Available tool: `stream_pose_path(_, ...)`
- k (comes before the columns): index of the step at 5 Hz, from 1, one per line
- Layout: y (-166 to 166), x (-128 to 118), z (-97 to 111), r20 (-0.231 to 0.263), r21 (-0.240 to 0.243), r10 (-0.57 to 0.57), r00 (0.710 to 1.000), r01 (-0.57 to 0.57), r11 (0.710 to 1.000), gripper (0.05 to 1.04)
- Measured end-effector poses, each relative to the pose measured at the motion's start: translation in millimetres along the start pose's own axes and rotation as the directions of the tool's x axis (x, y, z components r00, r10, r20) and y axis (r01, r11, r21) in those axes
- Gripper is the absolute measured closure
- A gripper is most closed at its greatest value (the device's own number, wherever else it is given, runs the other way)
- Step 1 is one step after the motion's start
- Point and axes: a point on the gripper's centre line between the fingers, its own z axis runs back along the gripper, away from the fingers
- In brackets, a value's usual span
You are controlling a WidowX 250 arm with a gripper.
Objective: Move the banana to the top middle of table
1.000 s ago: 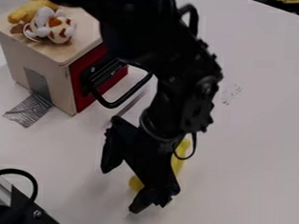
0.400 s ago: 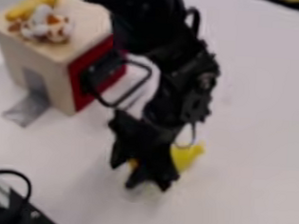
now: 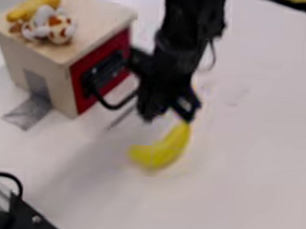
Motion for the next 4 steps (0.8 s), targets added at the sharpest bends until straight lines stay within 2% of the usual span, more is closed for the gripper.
stream_pose_path(1, 9, 22, 8, 0.004, -0.033, 0.023, 1.0, -0.023, 0.999, 0.922)
stream_pose_path(2, 3, 21, 5, 0.001, -0.046, 0.013, 1.0, -0.013, 0.999, 0.701)
stream_pose_path(3, -6, 17, -5, -0.004, -0.056, -0.012, 1.0, 0.012, 0.998, 0.377)
stream_pose_path(4, -11, 19, -28, -0.033, -0.057, -0.05, 0.998, 0.048, 0.997, 0.125)
